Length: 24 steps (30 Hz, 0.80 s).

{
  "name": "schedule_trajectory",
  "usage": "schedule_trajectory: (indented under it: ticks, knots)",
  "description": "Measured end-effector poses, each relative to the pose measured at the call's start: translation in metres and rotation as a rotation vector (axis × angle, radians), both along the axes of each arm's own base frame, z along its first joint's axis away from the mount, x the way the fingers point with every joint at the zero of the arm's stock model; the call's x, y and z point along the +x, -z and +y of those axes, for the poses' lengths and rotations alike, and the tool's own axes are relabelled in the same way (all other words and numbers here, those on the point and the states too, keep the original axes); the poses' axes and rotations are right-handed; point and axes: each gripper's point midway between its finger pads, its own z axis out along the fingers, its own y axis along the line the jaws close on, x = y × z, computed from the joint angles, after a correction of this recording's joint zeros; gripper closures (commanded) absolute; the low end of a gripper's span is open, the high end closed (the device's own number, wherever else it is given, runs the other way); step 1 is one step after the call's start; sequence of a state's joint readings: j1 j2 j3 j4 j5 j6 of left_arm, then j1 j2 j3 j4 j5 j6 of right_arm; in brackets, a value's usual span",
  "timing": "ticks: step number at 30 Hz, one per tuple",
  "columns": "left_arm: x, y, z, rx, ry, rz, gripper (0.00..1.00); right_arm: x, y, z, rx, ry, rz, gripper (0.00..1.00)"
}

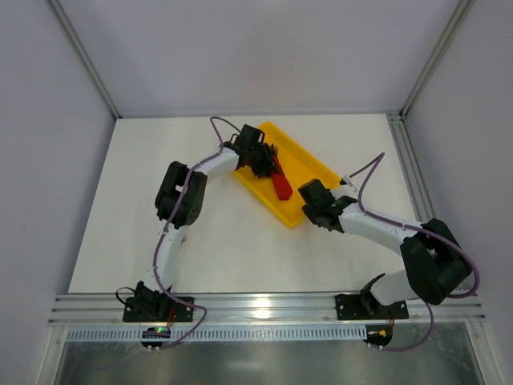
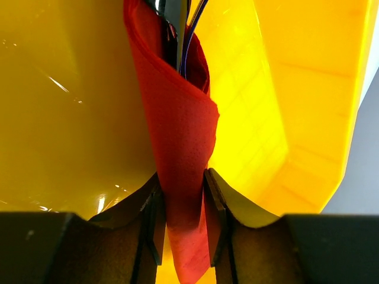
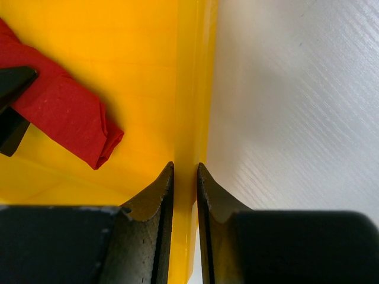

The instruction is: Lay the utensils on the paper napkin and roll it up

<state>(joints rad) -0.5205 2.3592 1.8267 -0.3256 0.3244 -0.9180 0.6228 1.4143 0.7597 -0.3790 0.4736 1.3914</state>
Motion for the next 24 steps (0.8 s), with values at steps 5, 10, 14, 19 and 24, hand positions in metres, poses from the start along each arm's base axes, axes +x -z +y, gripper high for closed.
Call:
schedule_trajectory:
  ticks: [5, 10, 14, 19, 24]
  knots:
    - [0.002, -0.002, 0.005, -0.005, 0.008, 0.0, 0.61, 0.0, 0.0, 0.0, 0.0, 0.0, 0.0, 0.96]
    - [0.002, -0.005, 0.014, 0.001, 0.003, 0.002, 0.55, 0.0, 0.0, 0.0, 0.001, -0.001, 0.0, 0.96]
    - [-0.001, -0.014, 0.023, 0.013, 0.004, 0.003, 0.54, 0.0, 0.0, 0.0, -0.001, -0.001, 0.002, 0.96]
    - [-0.002, -0.034, 0.024, 0.0, 0.008, -0.028, 0.57, 0.0, 0.0, 0.0, -0.001, -0.001, 0.003, 0.96]
    - [-0.009, -0.055, 0.022, -0.038, 0.039, -0.067, 0.6, 0.0, 0.0, 0.0, -0.002, -0.003, 0.003, 0.96]
